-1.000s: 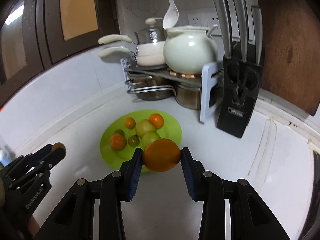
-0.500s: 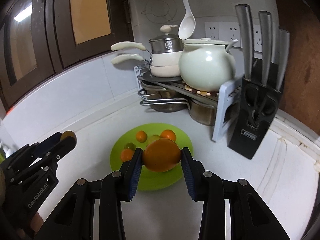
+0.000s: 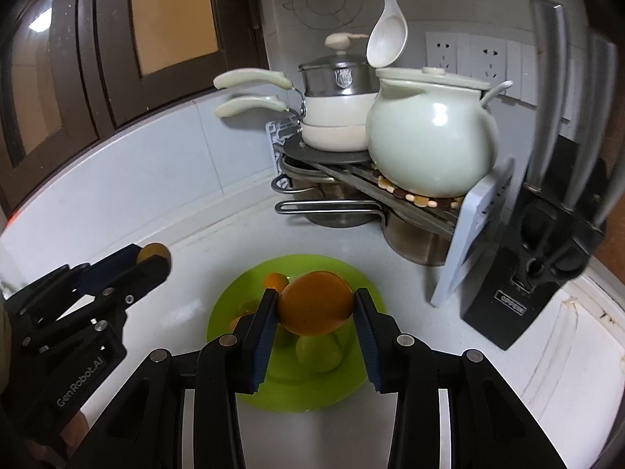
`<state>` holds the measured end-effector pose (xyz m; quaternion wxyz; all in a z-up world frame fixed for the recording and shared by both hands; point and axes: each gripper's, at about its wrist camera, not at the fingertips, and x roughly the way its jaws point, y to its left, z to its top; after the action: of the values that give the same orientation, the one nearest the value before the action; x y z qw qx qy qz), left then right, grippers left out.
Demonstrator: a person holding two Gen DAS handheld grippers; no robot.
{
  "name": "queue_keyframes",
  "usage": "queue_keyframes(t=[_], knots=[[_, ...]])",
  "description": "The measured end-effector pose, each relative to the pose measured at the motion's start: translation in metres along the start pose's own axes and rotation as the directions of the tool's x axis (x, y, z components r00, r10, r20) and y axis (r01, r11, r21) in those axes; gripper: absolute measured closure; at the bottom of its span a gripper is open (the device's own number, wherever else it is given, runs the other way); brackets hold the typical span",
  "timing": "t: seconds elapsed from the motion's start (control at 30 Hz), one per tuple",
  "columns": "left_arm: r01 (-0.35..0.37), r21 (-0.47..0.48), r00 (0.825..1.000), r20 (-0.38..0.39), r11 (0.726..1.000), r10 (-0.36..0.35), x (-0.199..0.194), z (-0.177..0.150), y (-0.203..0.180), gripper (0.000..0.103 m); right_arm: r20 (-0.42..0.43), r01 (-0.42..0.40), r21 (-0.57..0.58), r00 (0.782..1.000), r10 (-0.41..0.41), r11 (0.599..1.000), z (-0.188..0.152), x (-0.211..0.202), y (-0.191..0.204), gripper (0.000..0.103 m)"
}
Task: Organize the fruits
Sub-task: 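Carry the longan and orange over the green plate and open both grippers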
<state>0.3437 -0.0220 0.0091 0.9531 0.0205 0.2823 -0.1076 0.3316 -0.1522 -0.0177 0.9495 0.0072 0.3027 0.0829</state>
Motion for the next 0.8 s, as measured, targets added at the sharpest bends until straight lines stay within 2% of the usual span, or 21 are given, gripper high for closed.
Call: queue_keyframes(t=[0.27,0.57,0.8], knots=[[0.048,-0.016,0.993,-0.107,0.999,-0.049,0.049,0.001,0.001,0.075,-0.07,0.01,-0.017,0.997,-0.011,1.0,0.007,0.037,-0.007,0.063],[0.068,-0.025,0.974,-0.213,0.997,-0.071,0.101,-0.005,0.004,0.075,-0.18,-0.001,-0.008,0.984,0.0,1.0,0.007,0.088,-0.018,0.063],[0.082,-0.019,0.957,-0.276,0.996,-0.084,0.128,-0.015,0.004,0.075,-0.247,-0.012,0.007,0.969,0.014,1.0,0.0,0.111,-0.025,0.063]])
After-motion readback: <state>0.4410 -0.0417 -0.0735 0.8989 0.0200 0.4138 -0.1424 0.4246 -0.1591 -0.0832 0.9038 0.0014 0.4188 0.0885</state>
